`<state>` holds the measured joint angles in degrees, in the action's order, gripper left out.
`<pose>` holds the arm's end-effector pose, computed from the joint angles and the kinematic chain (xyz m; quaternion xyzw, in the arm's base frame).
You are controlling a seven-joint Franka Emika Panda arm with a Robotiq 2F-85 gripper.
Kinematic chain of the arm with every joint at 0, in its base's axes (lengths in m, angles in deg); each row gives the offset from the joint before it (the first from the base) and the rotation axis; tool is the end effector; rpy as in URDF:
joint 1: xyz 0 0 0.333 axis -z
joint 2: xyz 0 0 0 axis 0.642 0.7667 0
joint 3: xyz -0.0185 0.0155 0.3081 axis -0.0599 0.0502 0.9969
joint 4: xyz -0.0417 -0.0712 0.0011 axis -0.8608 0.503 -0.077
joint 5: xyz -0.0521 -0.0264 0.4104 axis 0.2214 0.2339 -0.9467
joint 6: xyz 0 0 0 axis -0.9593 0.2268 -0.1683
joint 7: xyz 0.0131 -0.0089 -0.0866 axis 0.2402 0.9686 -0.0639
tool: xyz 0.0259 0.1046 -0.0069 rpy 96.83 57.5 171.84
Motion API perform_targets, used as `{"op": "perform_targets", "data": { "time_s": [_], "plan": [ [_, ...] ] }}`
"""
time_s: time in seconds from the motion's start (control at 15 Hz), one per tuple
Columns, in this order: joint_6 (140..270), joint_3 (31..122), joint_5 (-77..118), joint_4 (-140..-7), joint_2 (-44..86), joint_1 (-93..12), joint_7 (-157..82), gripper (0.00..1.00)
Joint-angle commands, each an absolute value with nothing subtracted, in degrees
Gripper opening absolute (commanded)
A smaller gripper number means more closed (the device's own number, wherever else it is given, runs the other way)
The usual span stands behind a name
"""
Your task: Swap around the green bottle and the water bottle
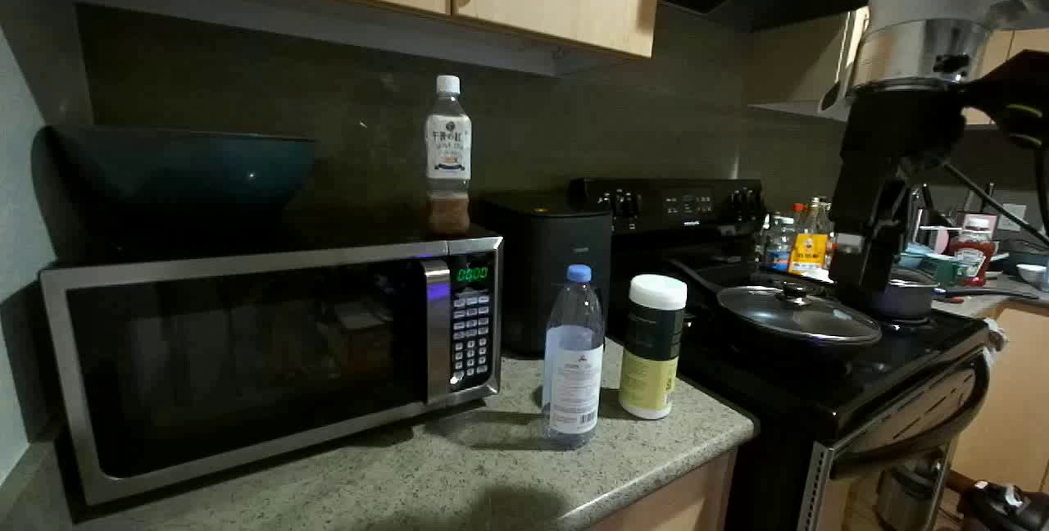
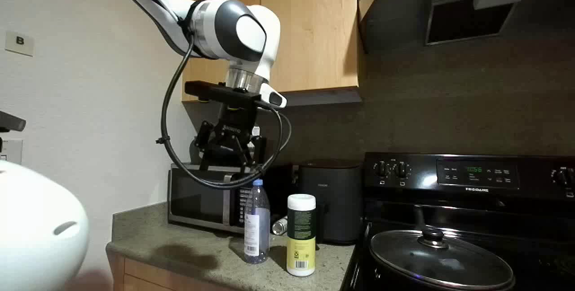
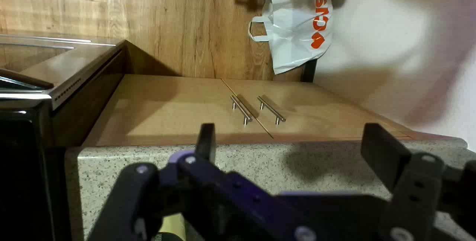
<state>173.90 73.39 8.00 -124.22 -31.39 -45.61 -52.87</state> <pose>0.3801 0.0038 0.4763 -0.9900 -0.0722 0.0226 0.1193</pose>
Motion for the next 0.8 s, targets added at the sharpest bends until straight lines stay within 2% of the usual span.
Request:
{"op": "perform_targets", "data": {
  "time_s": [0.0, 0.53, 0.73],
  "plan": [
    [173.65, 74.47, 7.38, -124.09, -31.26, -44.28, -53.48, 1.00],
    [173.65, 74.47, 7.38, -124.09, -31.26, -44.28, -53.48, 1.00],
    [176.56, 74.88, 7.97, -121.62, -27.26, -44.25, -53.70, 1.00]
  ]
}}
